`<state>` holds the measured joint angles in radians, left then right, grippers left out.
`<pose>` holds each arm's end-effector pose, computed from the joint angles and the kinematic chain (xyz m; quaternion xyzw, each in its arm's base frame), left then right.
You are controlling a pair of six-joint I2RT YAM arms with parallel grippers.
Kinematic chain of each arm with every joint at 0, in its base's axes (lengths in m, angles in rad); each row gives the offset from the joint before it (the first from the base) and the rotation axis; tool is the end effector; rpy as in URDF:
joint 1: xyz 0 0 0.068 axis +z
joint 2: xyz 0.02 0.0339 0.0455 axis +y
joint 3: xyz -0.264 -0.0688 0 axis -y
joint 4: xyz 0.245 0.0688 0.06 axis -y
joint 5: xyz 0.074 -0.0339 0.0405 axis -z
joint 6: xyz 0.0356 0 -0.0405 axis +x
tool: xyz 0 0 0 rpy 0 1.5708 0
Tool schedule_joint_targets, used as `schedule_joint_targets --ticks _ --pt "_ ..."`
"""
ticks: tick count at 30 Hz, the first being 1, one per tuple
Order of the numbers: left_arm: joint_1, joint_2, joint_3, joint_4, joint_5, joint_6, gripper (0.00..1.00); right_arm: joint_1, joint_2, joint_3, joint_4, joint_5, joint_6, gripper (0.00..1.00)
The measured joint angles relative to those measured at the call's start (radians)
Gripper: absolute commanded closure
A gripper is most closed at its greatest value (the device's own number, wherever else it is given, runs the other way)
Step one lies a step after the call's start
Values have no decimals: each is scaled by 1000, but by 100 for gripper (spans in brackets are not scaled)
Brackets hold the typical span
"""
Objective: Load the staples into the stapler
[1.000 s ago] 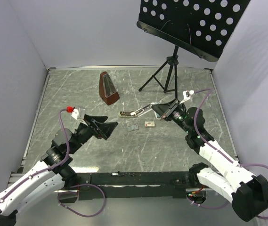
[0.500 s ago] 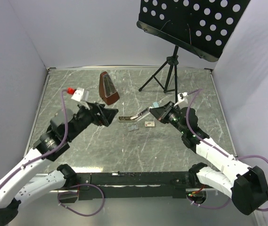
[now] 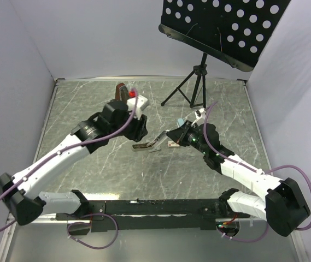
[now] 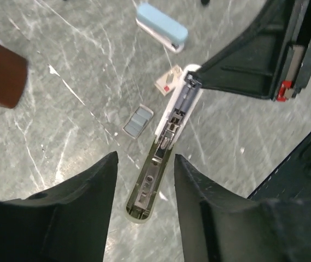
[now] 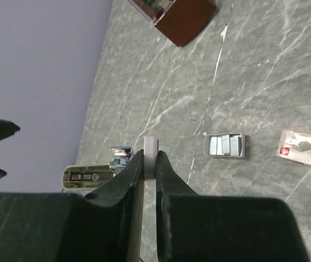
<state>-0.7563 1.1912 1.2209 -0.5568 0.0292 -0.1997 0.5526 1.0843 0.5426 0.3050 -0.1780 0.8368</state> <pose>0.1884 -0.1792 0.3708 0.2451 0.8315 -0.2405 0.4367 0.2039 0.1331 0.2464 0.0564 0.7824 0.4481 0.4287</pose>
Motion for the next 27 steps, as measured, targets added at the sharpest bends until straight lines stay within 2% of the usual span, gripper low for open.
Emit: schedule_joint_targets --ticks 10,20,27 --pt "-78 214 101 -136 8 105 55 12 19 1 2 -7 4 100" --pt "-91 306 138 -201 4 159 55 12 19 1 10 -14 8 100" --pt "-104 333 156 -211 0 187 65 13 19 1 17 -18 11 100"
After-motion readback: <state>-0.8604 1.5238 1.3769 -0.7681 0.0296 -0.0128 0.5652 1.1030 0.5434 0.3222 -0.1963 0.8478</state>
